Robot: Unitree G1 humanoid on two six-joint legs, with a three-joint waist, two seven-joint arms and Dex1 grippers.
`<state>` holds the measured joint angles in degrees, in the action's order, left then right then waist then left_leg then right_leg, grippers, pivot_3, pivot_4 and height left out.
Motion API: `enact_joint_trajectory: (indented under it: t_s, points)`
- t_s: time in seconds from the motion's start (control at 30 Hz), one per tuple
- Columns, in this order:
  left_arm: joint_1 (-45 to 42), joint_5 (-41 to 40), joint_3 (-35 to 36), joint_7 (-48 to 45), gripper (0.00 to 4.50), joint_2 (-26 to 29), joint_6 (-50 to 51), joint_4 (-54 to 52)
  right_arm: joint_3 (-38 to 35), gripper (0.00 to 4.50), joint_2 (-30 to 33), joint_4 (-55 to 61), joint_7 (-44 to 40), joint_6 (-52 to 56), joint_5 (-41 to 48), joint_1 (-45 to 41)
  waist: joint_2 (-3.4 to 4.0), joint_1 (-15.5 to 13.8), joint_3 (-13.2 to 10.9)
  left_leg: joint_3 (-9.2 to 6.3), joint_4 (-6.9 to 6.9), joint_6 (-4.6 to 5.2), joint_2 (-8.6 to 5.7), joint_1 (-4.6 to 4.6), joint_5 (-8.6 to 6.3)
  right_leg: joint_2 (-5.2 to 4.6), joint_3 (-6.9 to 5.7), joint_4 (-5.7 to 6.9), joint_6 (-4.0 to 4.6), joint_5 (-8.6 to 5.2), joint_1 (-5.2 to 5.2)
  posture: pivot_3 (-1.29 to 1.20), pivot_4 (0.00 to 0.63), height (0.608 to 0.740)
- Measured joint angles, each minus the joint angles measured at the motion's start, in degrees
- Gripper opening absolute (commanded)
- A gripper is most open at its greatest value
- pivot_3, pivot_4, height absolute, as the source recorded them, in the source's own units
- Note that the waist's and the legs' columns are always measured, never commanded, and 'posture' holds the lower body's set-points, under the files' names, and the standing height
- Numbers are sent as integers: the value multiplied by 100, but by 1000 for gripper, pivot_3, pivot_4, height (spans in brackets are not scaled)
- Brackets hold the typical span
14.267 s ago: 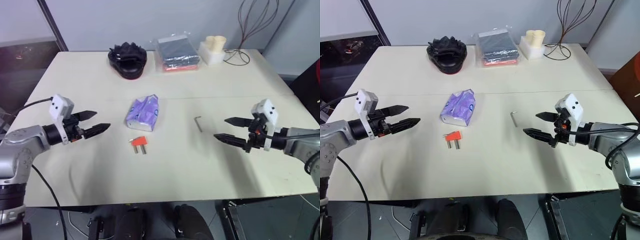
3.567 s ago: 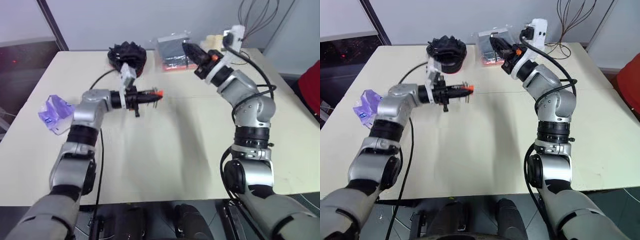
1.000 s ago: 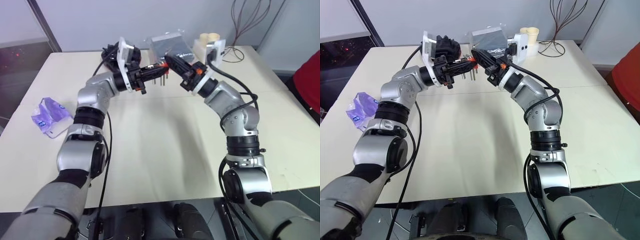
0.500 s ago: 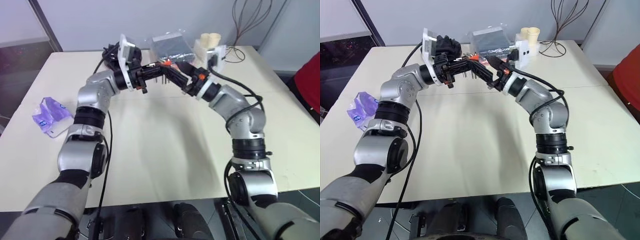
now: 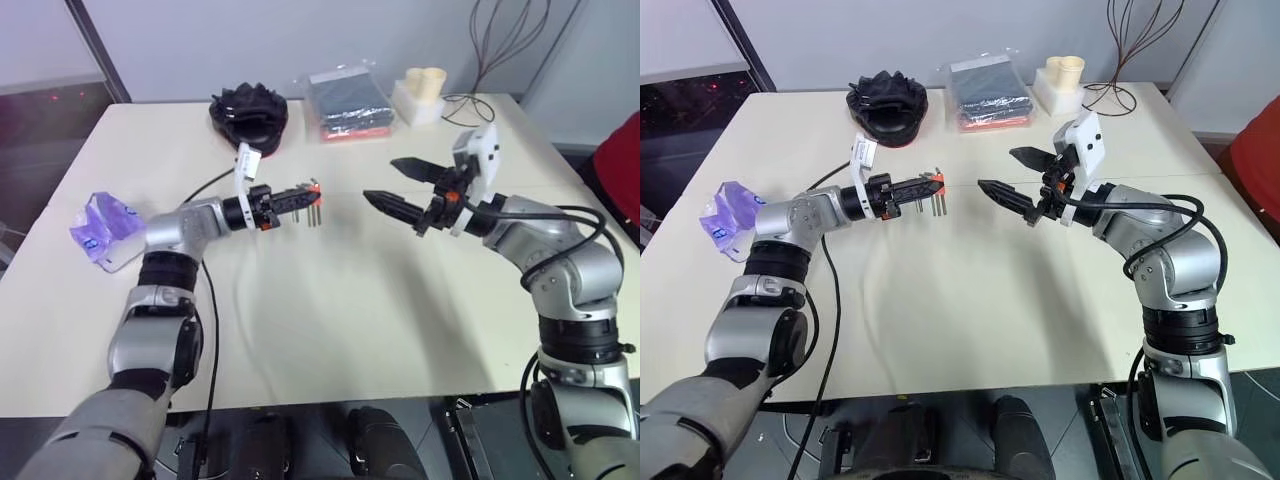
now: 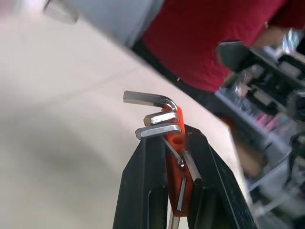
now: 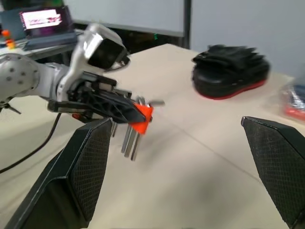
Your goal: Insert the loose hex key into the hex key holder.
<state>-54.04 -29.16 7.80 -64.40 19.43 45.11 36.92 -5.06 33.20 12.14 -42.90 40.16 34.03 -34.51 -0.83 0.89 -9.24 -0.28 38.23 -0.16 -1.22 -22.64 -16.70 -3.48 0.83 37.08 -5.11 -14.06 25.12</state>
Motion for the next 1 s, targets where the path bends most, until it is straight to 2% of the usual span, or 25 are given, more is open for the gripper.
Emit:
enact_joint_trajectory:
  t_s: [0.23,0.37,0.67,0.7,0.77,0.9,0.93,1.0]
  points:
    - [1045,-340,71,493,0,328,1263,-1097,584,4473,383,588,-427,210,-27,456,0,-12,0,-1,0,-1,-1,4,0,-11,5,-2,0,0,-2,0,150,740]
    - [1572,-345,-62,506,0,416,1340,-1499,771,4473,435,687,-498,178,-178,562,0,-25,0,-1,1,-2,-1,4,1,-17,7,-4,1,-1,-4,0,150,740]
    - [1872,-243,-385,515,0,515,1107,-1458,945,4473,707,810,-763,43,-425,771,0,-30,0,-2,0,-2,-2,12,0,-19,6,-12,2,-1,-14,0,150,740]
    - [1873,-209,-432,494,981,518,1024,-1419,947,4500,707,810,-772,32,-452,771,0,-30,0,-2,0,-2,-2,13,0,-19,6,-12,2,-1,-14,0,150,740]
    - [1873,-142,-490,466,1841,519,883,-1303,962,4500,706,806,-784,-4,-473,771,0,-30,0,-2,0,-2,-2,13,0,-20,7,-12,2,-1,-15,0,150,740]
    - [1825,-82,-545,309,3934,524,664,-1117,988,4500,706,790,-799,-71,-572,779,0,-32,0,-2,0,-2,-2,15,0,-20,6,-13,2,-1,-18,0,150,740]
    - [1796,-81,-558,270,4376,524,616,-1100,1007,4500,706,787,-805,-89,-587,781,0,-37,0,-2,1,-2,-2,19,0,-20,6,-13,2,-1,-23,0,150,740]
    - [1739,-63,-593,245,4452,525,519,-1062,1039,4500,706,786,-821,-129,-629,819,-1,-39,1,-4,1,-1,-2,28,0,-21,5,-15,2,-1,-35,0,150,740]
